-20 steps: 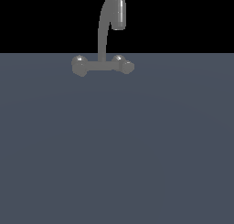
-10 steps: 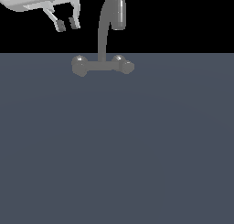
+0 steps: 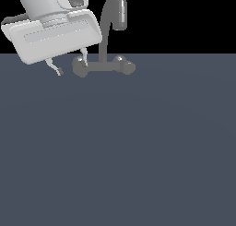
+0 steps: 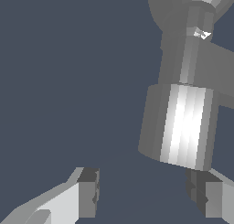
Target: Turn on the faucet by rotating a designated handle.
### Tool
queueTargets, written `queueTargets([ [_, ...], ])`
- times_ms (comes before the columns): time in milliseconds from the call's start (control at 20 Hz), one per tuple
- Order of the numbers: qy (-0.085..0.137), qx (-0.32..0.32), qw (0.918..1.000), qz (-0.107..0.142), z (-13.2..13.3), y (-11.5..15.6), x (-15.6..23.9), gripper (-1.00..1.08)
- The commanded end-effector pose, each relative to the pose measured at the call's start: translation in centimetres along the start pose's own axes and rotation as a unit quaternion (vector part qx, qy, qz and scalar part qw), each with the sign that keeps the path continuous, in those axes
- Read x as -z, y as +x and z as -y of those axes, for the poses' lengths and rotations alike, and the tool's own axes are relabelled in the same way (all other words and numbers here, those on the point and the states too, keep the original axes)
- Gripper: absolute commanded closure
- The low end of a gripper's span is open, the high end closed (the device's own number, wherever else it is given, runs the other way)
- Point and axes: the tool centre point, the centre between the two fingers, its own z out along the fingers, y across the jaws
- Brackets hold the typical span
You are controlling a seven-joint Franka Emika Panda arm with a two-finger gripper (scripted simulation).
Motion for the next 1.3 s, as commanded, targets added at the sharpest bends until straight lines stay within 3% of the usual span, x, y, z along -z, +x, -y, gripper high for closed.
queueTargets([
  [0,-0.014,0.051,0.9979,-0.037,-1.2,3.8,-1.0,0.91],
  [50,-0.015,0.053,0.9977,-0.038,-1.0,3.8,-0.8,0.91],
  [100,-0.006,0.023,0.9997,0.000,0.5,-0.6,-4.0,-0.71],
  [150,-0.003,0.014,0.9998,0.011,-0.5,-0.6,-5.3,-0.71],
  [200,-0.010,0.045,0.9988,-0.015,2.4,0.9,-3.9,-0.67],
  [250,0.006,0.050,0.9987,-0.005,4.8,-0.2,-4.6,-0.73],
  [300,-0.017,0.056,0.9974,-0.042,1.1,2.5,-2.8,-0.26],
  [350,-0.011,0.089,0.9954,-0.035,1.6,1.5,-3.9,-0.62],
  [400,-0.025,0.041,0.9980,-0.042,0.2,3.7,-4.7,-0.38],
  [450,-0.034,0.006,0.9983,-0.047,-3.0,1.9,-3.8,-0.38],
  [500,-0.028,0.055,0.9967,-0.053,-2.8,0.9,-3.2,-0.69],
  [550,-0.022,0.105,0.9926,-0.058,2.8,1.3,-2.8,-0.69],
  [600,-0.036,0.141,0.9881,-0.050,2.1,1.5,-4.1,-0.11],
  [650,-0.011,0.100,0.9930,-0.063,2.9,3.2,-3.1,-0.63],
  [700,-0.006,0.091,0.9937,-0.066,1.8,2.7,-3.1,-0.63],
  [750,-0.008,0.081,0.9940,-0.073,4.7,2.6,-3.1,-0.24],
  [800,0.017,0.056,0.9969,-0.052,1.9,0.9,-5.3,-0.39],
  [850,-0.002,0.075,0.9961,-0.046,1.2,-0.5,-6.8,-0.67],
  [900,-0.010,0.076,0.9932,-0.088,0.9,2.6,-4.1,-0.55],
  [950,-0.020,0.077,0.9945,-0.068,-3.9,0.4,-6.7,-0.70],
  [1000,-0.009,0.109,0.9885,-0.105,5.6,5.2,-3.6,-0.50],
  [1050,0.000,0.133,0.9820,-0.134,8.0,4.9,-0.9,-0.50],
  [1100,0.028,0.153,0.9828,-0.100,10.1,1.8,-4.0,-0.27],
  [1150,0.017,0.104,0.9896,-0.097,5.2,5.6,-6.1,0.37],
  [1200,0.007,0.056,0.9940,-0.094,1.2,4.6,-6.3,0.37],
  [1250,0.000,0.006,0.9956,-0.093,-1.9,3.6,-7.1,-0.58],
])
